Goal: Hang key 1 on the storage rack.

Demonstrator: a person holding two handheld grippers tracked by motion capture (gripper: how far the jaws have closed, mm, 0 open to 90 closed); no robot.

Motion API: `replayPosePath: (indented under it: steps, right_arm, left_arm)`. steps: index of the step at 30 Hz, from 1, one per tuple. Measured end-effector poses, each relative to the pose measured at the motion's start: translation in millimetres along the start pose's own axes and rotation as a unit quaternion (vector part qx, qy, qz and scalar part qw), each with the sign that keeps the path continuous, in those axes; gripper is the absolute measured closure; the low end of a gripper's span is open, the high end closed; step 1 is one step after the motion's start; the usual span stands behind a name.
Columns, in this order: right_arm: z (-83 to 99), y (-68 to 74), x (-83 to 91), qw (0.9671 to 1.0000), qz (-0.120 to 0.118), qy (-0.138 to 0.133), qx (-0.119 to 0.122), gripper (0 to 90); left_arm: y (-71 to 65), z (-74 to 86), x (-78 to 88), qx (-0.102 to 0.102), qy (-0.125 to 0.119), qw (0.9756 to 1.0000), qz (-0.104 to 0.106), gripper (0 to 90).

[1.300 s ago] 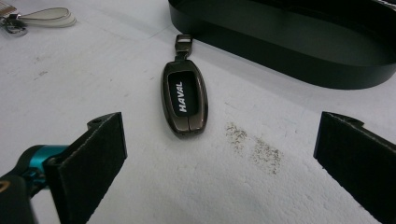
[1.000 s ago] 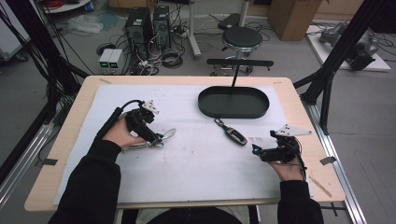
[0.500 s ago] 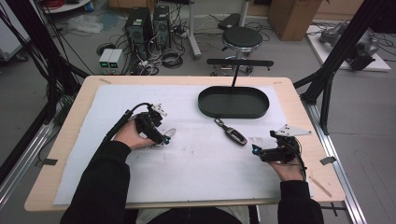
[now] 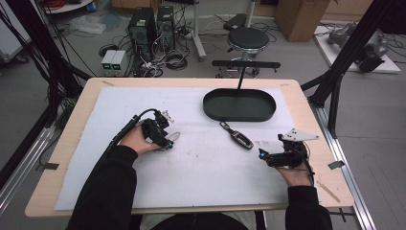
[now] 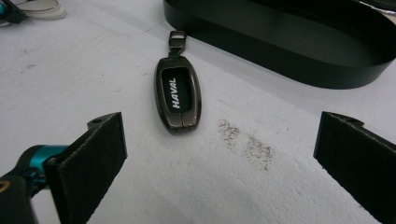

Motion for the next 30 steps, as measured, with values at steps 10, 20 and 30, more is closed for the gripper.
replayPosePath:
  steps: [10, 20, 30]
  right_arm:
    - [-0.2, 0.3, 0.1, 1.0, 0.0, -0.001, 0.002, 1.7]
    - [0.1, 0.1, 0.9, 1.0, 0.001, -0.002, -0.002, 1.7]
    - [0.3, 1.8, -1.3, 1.0, 0.001, 0.001, 0.002, 1.7]
  left_arm:
    - [3.5, -1.0, 2.2, 0.027, -0.015, 0.9993, 0.023, 86.7]
    - [7.3, -9.6, 28.0, 0.02, -0.058, 0.9981, -0.001, 86.5]
    - [13.8, -31.8, 77.3, 0.045, -0.155, 0.9869, -0.001, 86.6]
Point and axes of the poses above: each handheld gripper's, and its own axes: x roughly backward along the jaws, z roughly out of its underside, y roughly to its left, the point moved 10 cm from there along -x, roughly forward along the jaws, and after that the axes turned 4 degrees about y, right-handed, at the moved point
